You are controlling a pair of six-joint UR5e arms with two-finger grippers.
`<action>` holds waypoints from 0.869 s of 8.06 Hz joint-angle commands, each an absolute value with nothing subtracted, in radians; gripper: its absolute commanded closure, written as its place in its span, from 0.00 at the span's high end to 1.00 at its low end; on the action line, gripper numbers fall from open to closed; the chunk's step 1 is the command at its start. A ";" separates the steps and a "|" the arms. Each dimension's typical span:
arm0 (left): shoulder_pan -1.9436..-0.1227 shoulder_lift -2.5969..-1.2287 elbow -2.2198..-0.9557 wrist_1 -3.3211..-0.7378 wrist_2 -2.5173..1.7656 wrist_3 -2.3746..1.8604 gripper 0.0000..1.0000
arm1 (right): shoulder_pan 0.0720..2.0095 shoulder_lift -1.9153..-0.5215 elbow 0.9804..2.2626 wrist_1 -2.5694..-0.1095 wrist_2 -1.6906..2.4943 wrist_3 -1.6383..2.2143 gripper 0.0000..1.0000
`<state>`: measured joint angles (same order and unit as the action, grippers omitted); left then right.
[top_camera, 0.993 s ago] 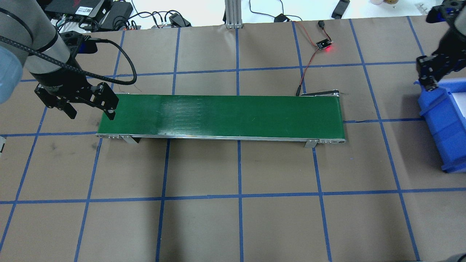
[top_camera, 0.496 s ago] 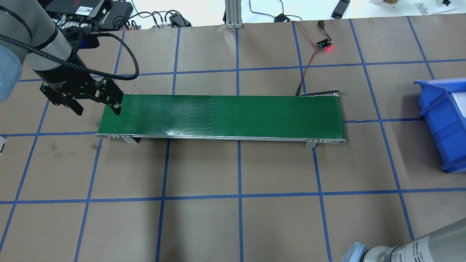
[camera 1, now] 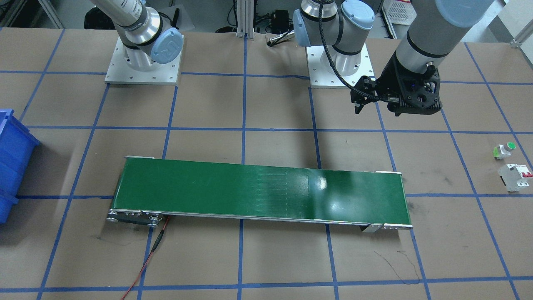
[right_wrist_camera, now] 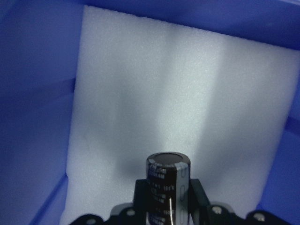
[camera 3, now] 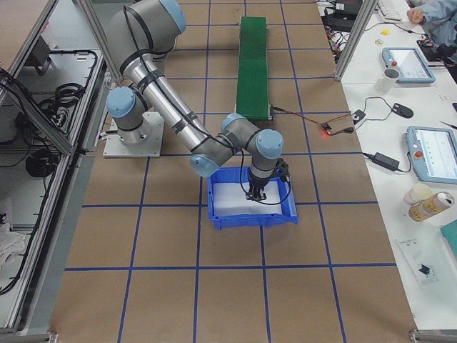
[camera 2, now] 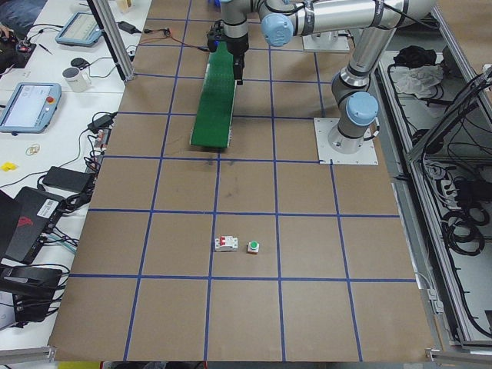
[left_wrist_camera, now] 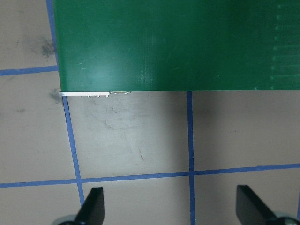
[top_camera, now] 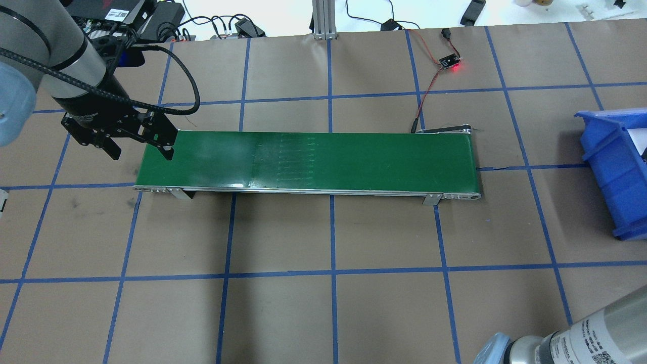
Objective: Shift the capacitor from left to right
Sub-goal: 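Lower the capacitor into the blue bin and open the right gripper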
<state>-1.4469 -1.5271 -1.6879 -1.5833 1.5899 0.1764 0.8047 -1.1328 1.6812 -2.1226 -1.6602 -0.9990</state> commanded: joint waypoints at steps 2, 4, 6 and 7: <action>-1.460 -1.531 -1.689 -1.580 1.595 0.176 1.00 | 0.804 -1.178 1.690 -2.132 -1.648 -0.986 1.00; -1.462 -1.531 -1.689 -1.580 1.595 0.176 1.00 | 0.814 -1.312 1.680 -2.041 -1.580 -0.986 1.00; -1.460 -1.531 -1.689 -1.580 1.594 0.176 1.00 | 0.877 -1.447 1.660 -1.880 -1.493 -0.889 1.00; -1.460 -1.531 -1.689 -1.580 1.594 0.176 1.00 | 0.943 -1.495 1.626 -1.796 -1.494 -0.806 1.00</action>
